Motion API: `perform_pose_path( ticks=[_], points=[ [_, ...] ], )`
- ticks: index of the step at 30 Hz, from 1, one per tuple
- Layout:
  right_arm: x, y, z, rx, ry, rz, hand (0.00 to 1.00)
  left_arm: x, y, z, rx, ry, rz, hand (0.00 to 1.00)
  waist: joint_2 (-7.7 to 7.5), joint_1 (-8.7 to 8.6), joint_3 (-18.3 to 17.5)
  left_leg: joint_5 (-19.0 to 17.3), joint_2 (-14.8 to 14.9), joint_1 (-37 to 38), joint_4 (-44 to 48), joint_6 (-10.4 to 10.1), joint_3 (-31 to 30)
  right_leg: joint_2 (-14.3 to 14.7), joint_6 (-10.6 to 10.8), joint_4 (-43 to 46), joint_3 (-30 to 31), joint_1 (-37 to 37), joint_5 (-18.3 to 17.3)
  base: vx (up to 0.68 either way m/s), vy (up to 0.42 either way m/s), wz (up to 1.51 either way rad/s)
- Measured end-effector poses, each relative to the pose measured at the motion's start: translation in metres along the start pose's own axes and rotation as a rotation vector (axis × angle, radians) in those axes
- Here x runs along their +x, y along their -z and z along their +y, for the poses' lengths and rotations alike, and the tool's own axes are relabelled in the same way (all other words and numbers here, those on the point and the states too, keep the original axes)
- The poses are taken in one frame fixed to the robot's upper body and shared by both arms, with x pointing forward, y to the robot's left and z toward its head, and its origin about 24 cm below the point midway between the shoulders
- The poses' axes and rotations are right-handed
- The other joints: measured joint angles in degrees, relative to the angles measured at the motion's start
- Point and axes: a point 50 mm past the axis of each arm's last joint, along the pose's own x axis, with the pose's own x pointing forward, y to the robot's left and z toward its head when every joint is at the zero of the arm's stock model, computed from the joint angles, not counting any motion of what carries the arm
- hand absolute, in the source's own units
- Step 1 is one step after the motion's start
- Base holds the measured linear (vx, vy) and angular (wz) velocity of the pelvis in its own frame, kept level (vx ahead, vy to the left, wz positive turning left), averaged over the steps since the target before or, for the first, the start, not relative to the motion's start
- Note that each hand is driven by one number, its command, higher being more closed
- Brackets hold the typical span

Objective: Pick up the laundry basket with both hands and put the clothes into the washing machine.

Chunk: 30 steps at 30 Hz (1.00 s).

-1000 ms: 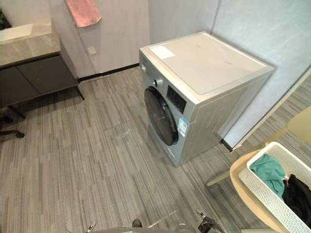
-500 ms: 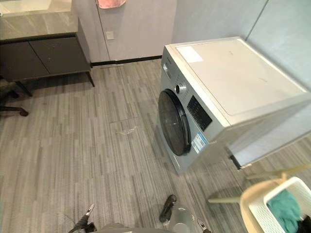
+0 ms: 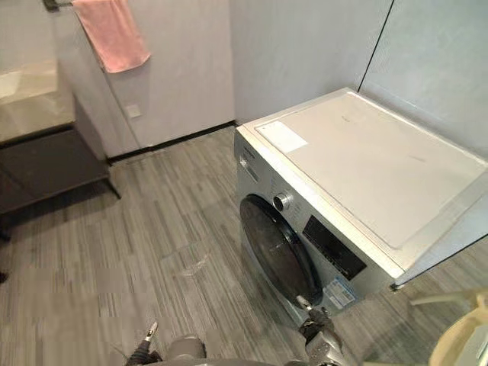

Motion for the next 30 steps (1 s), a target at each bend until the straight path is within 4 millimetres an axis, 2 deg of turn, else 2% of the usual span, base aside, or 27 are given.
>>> perform_pose_path(
  ticks=[1, 3, 4, 6, 10, 14, 19, 25, 27, 30],
  points=[
    [0.000, -0.001, -0.001, 0.000, 0.006, -0.009, 0.00, 0.000, -0.001, 0.005, 0.014, -0.010, -0.008, 0.00, -1.10, 0.01, -0.62, 0.25, -1.19, 1.80, -2.36, 0.39, 1.70, 0.72, -0.77, -0.76, 0.52, -0.25, 0.52, 0.13, 0.262, -0.40],
    [-0.002, -0.007, -0.003, 0.004, 0.011, -0.052, 0.00, 0.001, 0.002, 0.009, 0.037, -0.017, 0.009, 0.00, -1.69, -0.91, -1.15, 1.03, -3.36, 4.59, -6.68, 1.27, 3.74, 0.34, -2.12, -3.24, 0.95, 0.25, 1.69, 0.05, 0.173, -0.41],
    [-0.002, -0.008, -0.005, 0.005, 0.014, -0.063, 0.00, 0.002, 0.003, 0.010, 0.065, -0.016, 0.019, 0.00, -1.85, -1.59, -1.52, 2.84, -5.00, 6.54, -11.02, 1.85, 4.98, -0.54, -1.18, -4.31, 2.40, -0.04, 3.01, 0.03, 0.145, -0.34],
    [-0.005, -0.002, -0.011, -0.016, 0.024, -0.053, 0.00, 0.002, 0.006, 0.008, 0.114, -0.004, 0.029, 0.00, -2.09, -1.40, -2.60, 6.23, -6.47, 9.65, -18.44, 1.57, 7.51, -0.85, -1.02, -5.32, 4.39, -1.30, 4.03, 0.01, 0.089, -0.40],
    [-0.010, 0.010, -0.023, -0.087, 0.037, -0.032, 0.00, 0.001, 0.011, 0.004, 0.137, 0.010, 0.046, 0.00, -0.71, -1.62, -2.93, 9.69, -6.64, 12.44, -25.50, 0.72, 9.47, 0.29, -0.84, -6.21, 4.77, -2.10, 4.01, 0.02, -0.020, -0.29],
    [-0.019, 0.001, -0.020, -0.207, -0.027, -0.109, 0.00, 0.001, 0.012, 0.004, 0.168, 0.008, 0.043, 0.00, -0.39, -1.88, -3.11, 10.26, -4.90, 12.92, -25.93, 0.14, 11.47, 2.25, -0.81, -6.22, 6.49, -3.27, 3.98, 0.03, -0.066, -0.32],
    [-0.025, -0.008, 0.003, -0.379, -0.192, -0.167, 0.00, 0.001, 0.011, 0.003, 0.238, 0.019, 0.030, 0.00, -0.84, -1.73, -2.96, 10.33, -4.65, 13.14, -26.32, 0.02, 12.47, 2.68, -0.50, -7.13, 7.59, -3.71, 3.69, -0.03, -0.034, -0.11],
    [-0.044, -0.015, 0.057, -0.501, -0.471, -0.263, 0.00, 0.003, 0.001, 0.001, 0.288, 0.021, -0.005, 0.00, -1.59, -1.42, -2.43, 10.96, -4.68, 8.30, -26.32, 0.07, 11.61, 2.75, -0.44, -7.48, 7.53, -8.22, 4.06, -0.02, -0.005, 0.02],
    [-0.048, -0.022, 0.071, -0.507, -0.520, -0.312, 0.00, 0.003, -0.003, 0.000, 0.290, 0.021, -0.017, 0.00, -2.16, -1.39, -2.01, 11.26, -4.68, 6.27, -26.05, 0.26, 11.34, 2.86, -0.32, -8.34, 7.40, -9.66, 4.87, 0.02, -0.002, 0.02],
    [-0.053, -0.045, 0.088, -0.487, -0.559, -0.401, 0.00, 0.005, -0.015, -0.002, 0.304, 0.018, -0.051, 0.00, -2.85, -1.35, -0.86, 12.08, -4.97, 3.05, -25.92, 0.76, 11.04, 2.82, -0.24, -9.74, 7.25, -11.64, 6.32, 0.06, 0.004, 0.01]
  ],
)
